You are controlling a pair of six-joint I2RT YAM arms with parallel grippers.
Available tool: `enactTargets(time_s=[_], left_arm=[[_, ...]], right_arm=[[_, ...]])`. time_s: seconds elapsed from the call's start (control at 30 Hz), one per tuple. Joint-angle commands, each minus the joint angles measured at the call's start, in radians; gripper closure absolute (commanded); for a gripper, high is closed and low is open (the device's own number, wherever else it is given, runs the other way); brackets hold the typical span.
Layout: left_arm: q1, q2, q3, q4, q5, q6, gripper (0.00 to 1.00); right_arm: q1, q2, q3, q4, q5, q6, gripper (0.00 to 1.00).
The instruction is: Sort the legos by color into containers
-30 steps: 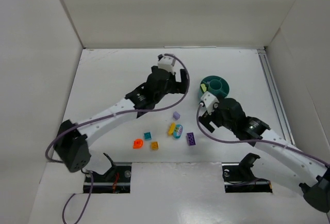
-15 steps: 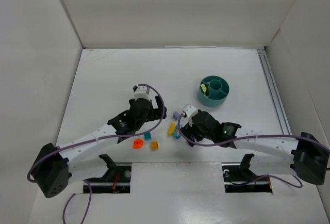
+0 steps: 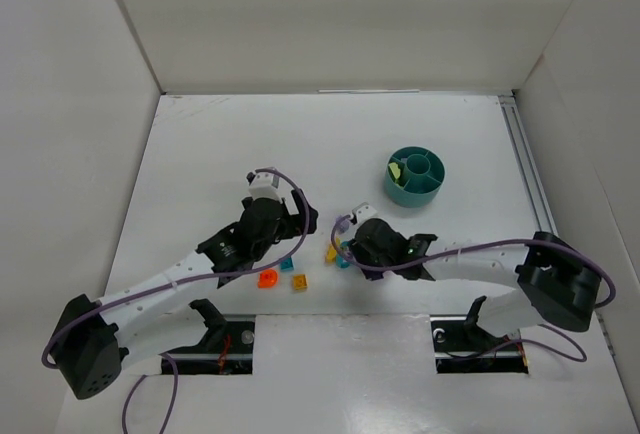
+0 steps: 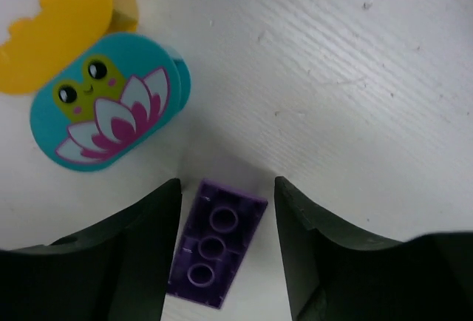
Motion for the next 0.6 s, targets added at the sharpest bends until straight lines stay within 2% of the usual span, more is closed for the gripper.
enactTargets(time_s=[0.0,0.03,0.07,0.17,0.27,0.33,0.47,0.53,0.57], left_arm=[[-0.004,-0.024,-0.003,0.013,-0.017,-0.008,0.0],[-0.004,-0.024,-0.012,0.013,-0.026,-0.008,0.0],[-0.004,-0.033,-0.012,0.004,-0.026,-0.008,0.0],[-0.004,-0.043,-0.023,0.003,-0.035,-0.008,0.0],[-0.004,-0.052,-0.032,0.003,-0.044,-0.008,0.0],[-0.004,-0.052,-0.032,0.003,-0.044,-0.008,0.0],[-0.004,-0.041,-0.023,0.003,-0.055,-0.008,0.0],[-0.004,-0.015,-0.012,0.003,-0.055,-0.008,0.0],[-0.004,-0.015,-0.012,0.003,-0.055,0.002,0.0]], right_arm=[[0.011,0.055,0.066,0.049,0.037,0.038,0.43],[0.011,0.055,0.066,0.049,0.037,0.038,0.51],[0.011,0.064,0.075,0.049,0.037,0.038,0.55],[0.011,0.028,0.076,0.049,0.055,0.027,0.64],[0.011,-0.064,0.076,0.059,0.096,-0.051,0.7],[0.011,-0.117,0.076,0.074,0.15,-0.123,0.72],[0.011,-0.267,0.128,0.093,0.257,-0.392,0.73],[0.011,-0.293,0.151,0.093,0.37,-0.457,0.72],[-0.03,-0.293,0.177,0.11,0.383,-0.496,0.72]])
